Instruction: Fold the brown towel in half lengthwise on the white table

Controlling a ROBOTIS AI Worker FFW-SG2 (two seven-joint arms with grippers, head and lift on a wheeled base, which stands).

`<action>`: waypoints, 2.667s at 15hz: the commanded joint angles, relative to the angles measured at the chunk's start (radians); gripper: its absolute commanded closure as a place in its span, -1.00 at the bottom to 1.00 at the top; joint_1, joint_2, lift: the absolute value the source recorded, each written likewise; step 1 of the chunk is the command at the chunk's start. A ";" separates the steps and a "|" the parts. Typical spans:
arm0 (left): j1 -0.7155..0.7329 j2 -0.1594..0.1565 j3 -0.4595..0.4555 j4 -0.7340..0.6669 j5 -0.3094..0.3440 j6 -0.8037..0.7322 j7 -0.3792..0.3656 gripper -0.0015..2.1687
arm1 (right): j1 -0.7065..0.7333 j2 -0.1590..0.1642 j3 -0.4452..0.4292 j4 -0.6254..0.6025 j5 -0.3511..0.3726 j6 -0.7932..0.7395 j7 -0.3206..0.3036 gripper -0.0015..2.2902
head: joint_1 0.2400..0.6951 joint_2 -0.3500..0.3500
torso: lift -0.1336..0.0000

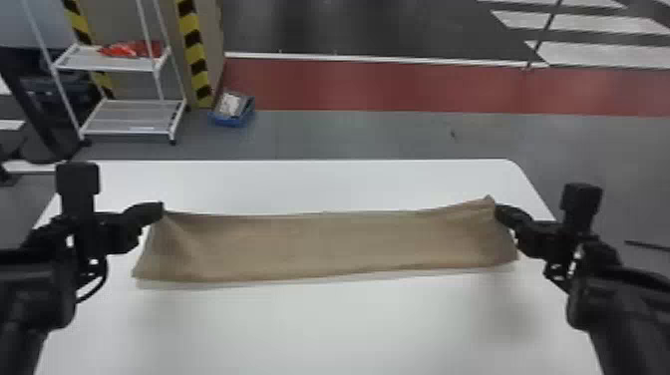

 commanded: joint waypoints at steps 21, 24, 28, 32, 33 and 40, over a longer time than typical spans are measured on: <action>0.476 -0.123 0.087 -0.583 0.263 -0.226 0.095 -0.97 | 0.442 0.120 0.037 -0.706 -0.118 -0.045 0.014 -0.95 | 1.00 -0.12 | 0.15; 0.554 -0.166 0.053 -0.662 0.252 -0.254 0.101 -0.97 | 0.605 0.199 0.089 -0.974 -0.162 0.105 -0.011 -0.94 | 1.00 -0.11 | 0.15; 0.681 -0.176 -0.072 -0.662 0.179 -0.622 0.184 -0.97 | 0.784 0.199 0.224 -1.097 -0.155 -0.042 -0.080 -0.94 | 1.00 0.00 | 0.15; 0.758 -0.176 -0.163 -0.634 0.054 -0.784 0.252 -0.97 | 0.890 0.199 0.301 -1.129 -0.164 -0.162 -0.138 -0.94 | 1.00 0.06 | 0.15; 0.765 -0.176 -0.174 -0.631 0.028 -0.784 0.281 -0.97 | 0.909 0.199 0.309 -1.140 -0.165 -0.165 -0.169 -0.94 | 1.00 0.06 | 0.15; 0.795 -0.176 -0.181 -0.668 -0.065 -0.631 0.371 -0.97 | 0.981 0.199 0.318 -1.187 -0.207 -0.180 -0.238 -0.94 | 1.00 0.03 | 0.15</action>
